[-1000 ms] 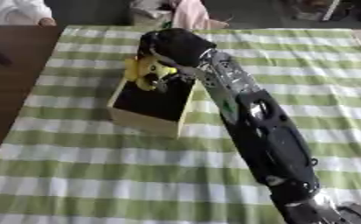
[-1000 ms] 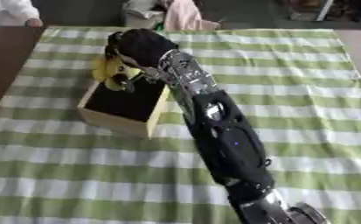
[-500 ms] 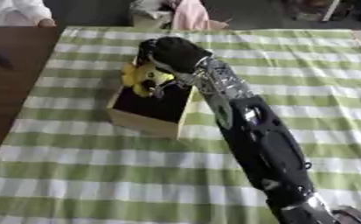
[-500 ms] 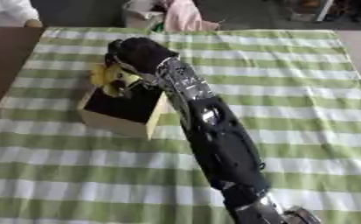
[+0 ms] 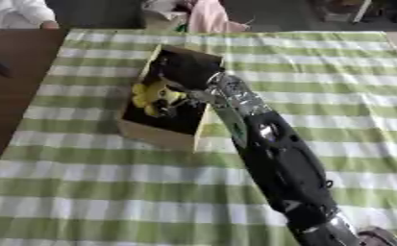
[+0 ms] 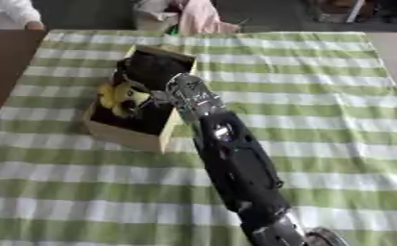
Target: Pick up objects on the table and place them in the box.
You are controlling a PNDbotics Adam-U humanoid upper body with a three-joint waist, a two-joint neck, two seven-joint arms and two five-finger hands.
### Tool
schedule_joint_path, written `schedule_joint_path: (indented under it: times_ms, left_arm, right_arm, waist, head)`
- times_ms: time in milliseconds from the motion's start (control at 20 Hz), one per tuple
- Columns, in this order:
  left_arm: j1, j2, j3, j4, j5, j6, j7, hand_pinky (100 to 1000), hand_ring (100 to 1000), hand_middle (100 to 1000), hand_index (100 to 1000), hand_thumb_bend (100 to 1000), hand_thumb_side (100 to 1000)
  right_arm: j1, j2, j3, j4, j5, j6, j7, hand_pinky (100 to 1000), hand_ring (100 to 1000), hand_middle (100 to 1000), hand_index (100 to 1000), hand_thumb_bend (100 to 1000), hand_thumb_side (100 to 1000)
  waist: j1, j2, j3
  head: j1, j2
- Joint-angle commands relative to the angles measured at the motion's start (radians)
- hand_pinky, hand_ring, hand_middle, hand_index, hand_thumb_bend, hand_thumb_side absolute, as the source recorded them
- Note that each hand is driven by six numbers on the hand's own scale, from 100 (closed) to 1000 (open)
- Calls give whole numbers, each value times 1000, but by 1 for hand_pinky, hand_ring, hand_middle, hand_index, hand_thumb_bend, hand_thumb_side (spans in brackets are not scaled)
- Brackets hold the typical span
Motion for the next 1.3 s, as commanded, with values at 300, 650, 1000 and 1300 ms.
schedule_joint_path:
  times_ms: [300,650,1000,1300]
  left_arm:
    - [-12,7,4,-19,3,1,-3,462,998,871,692,100,746]
    - [-13,6,3,-19,4,1,-2,462,997,871,692,100,744]
    - [-13,7,3,-19,3,-1,0,463,996,870,693,100,742]
    - [-11,8,5,-19,-1,-3,3,464,994,869,693,100,738]
  right_arm:
    - [-21,0,-12,-49,118,-20,31,927,921,859,873,162,372]
    - [-21,-6,-26,-110,117,-4,9,897,881,839,865,102,359]
    - [-28,-55,-50,-268,-26,79,-57,784,812,816,846,100,466]
    - [-31,-153,-75,-415,-288,161,-82,730,772,799,833,100,574]
  waist:
    - [8,-17,1]
    - [10,-19,0]
    - [11,-24,-4]
    - [11,-32,-10]
  head:
    - [1,-5]
    - [5,1]
    - [12,6]
    - [23,11]
